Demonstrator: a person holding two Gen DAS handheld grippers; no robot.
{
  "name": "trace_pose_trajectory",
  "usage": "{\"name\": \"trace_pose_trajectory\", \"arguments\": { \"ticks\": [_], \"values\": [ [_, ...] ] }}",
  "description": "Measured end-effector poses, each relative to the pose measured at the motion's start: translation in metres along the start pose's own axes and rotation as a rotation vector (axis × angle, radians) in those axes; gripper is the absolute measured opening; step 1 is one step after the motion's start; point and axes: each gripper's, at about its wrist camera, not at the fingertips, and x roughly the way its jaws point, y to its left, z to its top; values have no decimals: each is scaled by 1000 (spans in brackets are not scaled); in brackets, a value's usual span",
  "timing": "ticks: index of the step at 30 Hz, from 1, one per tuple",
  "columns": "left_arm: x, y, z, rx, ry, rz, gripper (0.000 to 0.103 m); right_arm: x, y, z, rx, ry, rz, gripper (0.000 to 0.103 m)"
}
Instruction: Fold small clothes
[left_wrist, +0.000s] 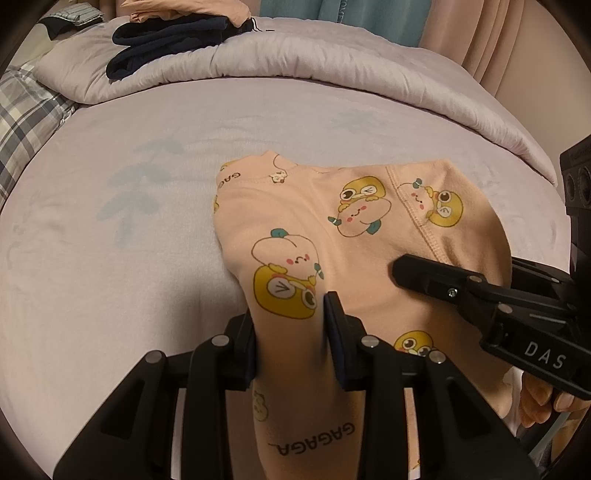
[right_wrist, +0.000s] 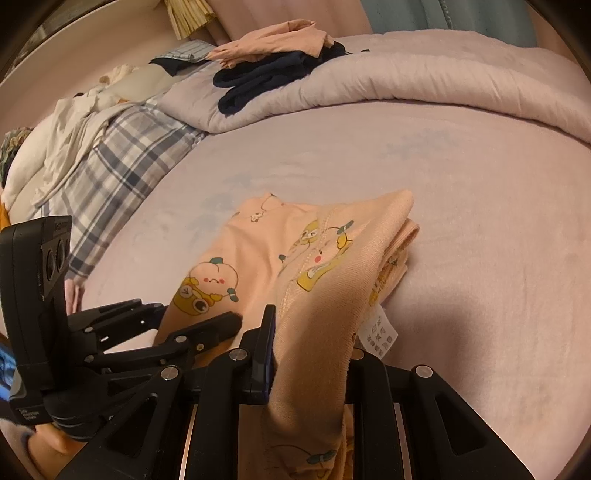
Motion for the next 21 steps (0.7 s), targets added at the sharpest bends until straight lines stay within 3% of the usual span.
{"name": "trace_pose_trajectory", "arguments": {
  "ticks": [12,21],
  "values": [
    [2,0,2,-2,4,0,36,2,-7,-1,26,16,8,21],
    [5,4,3,-12,10,12,43,3,-10,-1,46,31,5,21]
  ]
}}
